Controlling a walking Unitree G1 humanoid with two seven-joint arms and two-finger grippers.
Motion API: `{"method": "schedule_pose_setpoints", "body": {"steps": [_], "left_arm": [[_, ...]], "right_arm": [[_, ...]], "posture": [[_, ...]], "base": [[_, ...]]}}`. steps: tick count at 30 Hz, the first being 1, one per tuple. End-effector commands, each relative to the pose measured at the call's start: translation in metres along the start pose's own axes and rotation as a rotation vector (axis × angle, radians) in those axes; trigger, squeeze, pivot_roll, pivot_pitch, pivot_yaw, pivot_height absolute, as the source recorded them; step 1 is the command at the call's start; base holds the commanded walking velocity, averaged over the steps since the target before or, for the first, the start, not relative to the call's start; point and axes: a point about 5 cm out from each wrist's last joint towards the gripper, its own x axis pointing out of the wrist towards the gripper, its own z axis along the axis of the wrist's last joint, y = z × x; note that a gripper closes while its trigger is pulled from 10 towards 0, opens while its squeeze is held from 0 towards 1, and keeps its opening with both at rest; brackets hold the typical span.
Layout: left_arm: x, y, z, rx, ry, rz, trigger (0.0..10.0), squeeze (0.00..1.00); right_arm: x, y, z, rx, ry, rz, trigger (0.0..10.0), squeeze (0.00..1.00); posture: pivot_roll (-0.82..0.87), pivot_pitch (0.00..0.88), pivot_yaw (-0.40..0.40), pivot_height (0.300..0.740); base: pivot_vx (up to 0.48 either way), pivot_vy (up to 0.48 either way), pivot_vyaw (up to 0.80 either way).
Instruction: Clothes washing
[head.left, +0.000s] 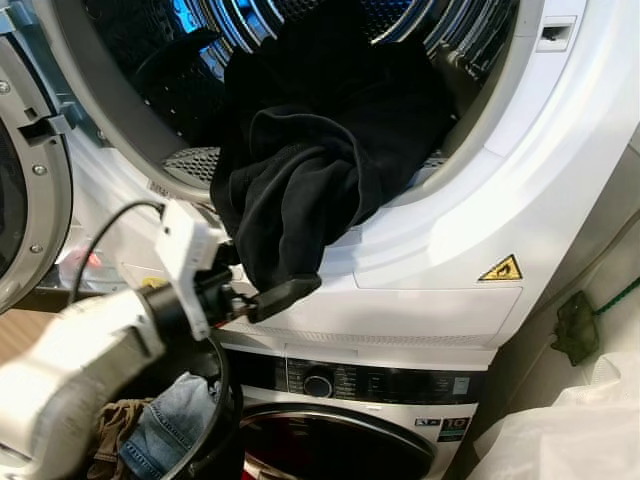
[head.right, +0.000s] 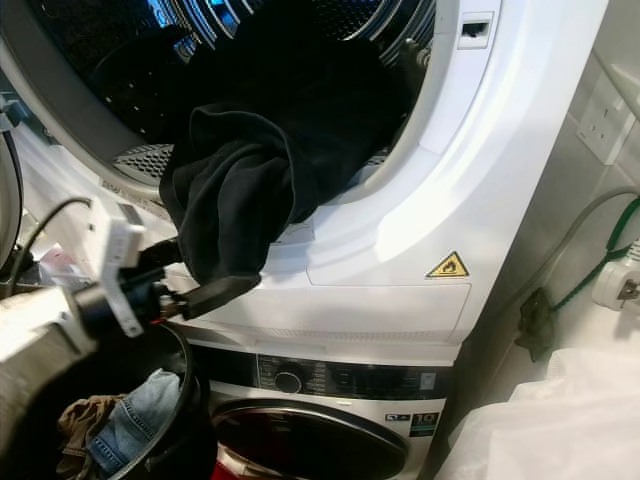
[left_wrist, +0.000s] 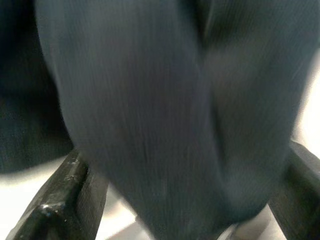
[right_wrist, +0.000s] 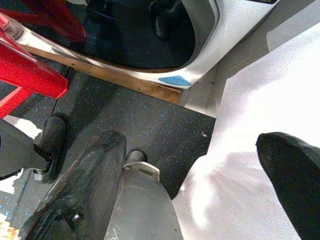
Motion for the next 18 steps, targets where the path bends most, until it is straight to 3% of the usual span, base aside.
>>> {"method": "schedule_pose_setpoints", "body": {"steps": [1, 7, 8, 10, 12, 18], "left_arm": [[0.000, -0.013, -0.006, 0.062, 0.005, 0.035, 10.0, 1.00], [0.004, -0.024, -0.022, 0.040, -0.009, 0.124, 10.0, 1.00], [0.005, -0.025, -0.027, 0.046, -0.004, 0.153, 10.0, 0.00], [0.006, -0.021, -0.029, 0.068, -0.017, 0.213, 10.0, 0.00], [0.007, -0.007, -0.030, 0.094, -0.063, 0.348, 10.0, 0.00], [0.014, 0.006, -0.031, 0.125, -0.098, 0.392, 10.0, 0.00]], "right_arm": [[0.000, 0.002, -0.001, -0.006, 0.004, 0.009, 10.0, 0.00], [0.000, 0.001, 0.001, -0.011, 0.000, 0.008, 10.0, 0.00], [0.000, 0.001, 0.001, -0.013, -0.001, 0.009, 10.0, 0.00], [0.000, 0.000, 0.002, -0.013, -0.002, 0.009, 10.0, 0.00], [0.001, 0.000, 0.002, -0.012, -0.004, 0.007, 10.0, 0.00], [0.000, -0.001, 0.000, -0.014, 0.000, 0.004, 10.0, 0.00]], "posture": [[0.15, 0.000, 0.095, 0.740], [0.16, 0.000, 0.086, 0.740], [0.15, 0.000, 0.086, 0.740], [0.15, 0.000, 0.086, 0.740], [0.15, 0.000, 0.082, 0.740], [0.14, 0.000, 0.076, 0.740]], "base": [[0.000, 0.000, 0.00], [0.000, 0.000, 0.00], [0.000, 0.000, 0.00], [0.000, 0.000, 0.00], [0.000, 0.000, 0.00], [0.000, 0.000, 0.00]]}}
